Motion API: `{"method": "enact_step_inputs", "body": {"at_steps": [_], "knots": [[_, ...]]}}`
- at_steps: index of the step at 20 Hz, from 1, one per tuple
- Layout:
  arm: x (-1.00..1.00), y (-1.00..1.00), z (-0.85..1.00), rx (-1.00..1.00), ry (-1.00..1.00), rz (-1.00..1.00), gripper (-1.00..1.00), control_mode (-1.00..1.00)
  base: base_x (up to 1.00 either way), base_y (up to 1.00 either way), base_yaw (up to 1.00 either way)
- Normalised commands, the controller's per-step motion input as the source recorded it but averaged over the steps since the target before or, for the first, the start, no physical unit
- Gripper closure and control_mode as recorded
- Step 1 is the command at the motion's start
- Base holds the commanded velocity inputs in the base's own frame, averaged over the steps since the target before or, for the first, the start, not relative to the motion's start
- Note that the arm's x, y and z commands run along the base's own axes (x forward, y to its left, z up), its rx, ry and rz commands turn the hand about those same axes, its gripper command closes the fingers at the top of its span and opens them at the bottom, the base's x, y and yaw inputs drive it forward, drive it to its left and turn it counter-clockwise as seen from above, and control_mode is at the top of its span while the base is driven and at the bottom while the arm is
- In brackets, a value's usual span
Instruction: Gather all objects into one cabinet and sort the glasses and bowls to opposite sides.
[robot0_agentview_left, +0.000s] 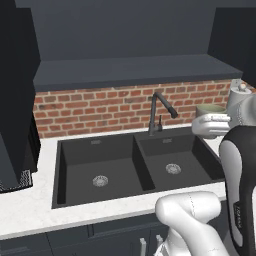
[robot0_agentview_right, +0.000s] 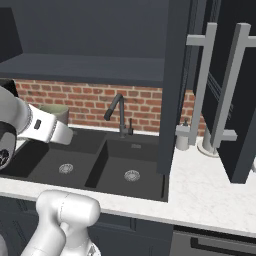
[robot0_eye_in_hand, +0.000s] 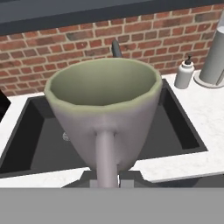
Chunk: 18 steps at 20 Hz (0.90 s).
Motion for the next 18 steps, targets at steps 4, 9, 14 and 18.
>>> {"method": "enact_step_inputs", "body": {"at_steps": [4, 9, 14, 18], "knots": [[0.00, 0.00, 0.00, -0.06, 0.00, 0.00, 1.00, -1.00, 0.00, 0.00, 0.00], [0.00, 0.00, 0.00, -0.05, 0.00, 0.00, 1.00, -1.00, 0.00, 0.00, 0.00], [0.00, 0.00, 0.00, -0.01, 0.03, 0.00, 1.00, -1.00, 0.00, 0.00, 0.00], [0.00, 0.00, 0.00, 0.00, 0.07, 0.00, 1.00, -1.00, 0.00, 0.00, 0.00]]}}
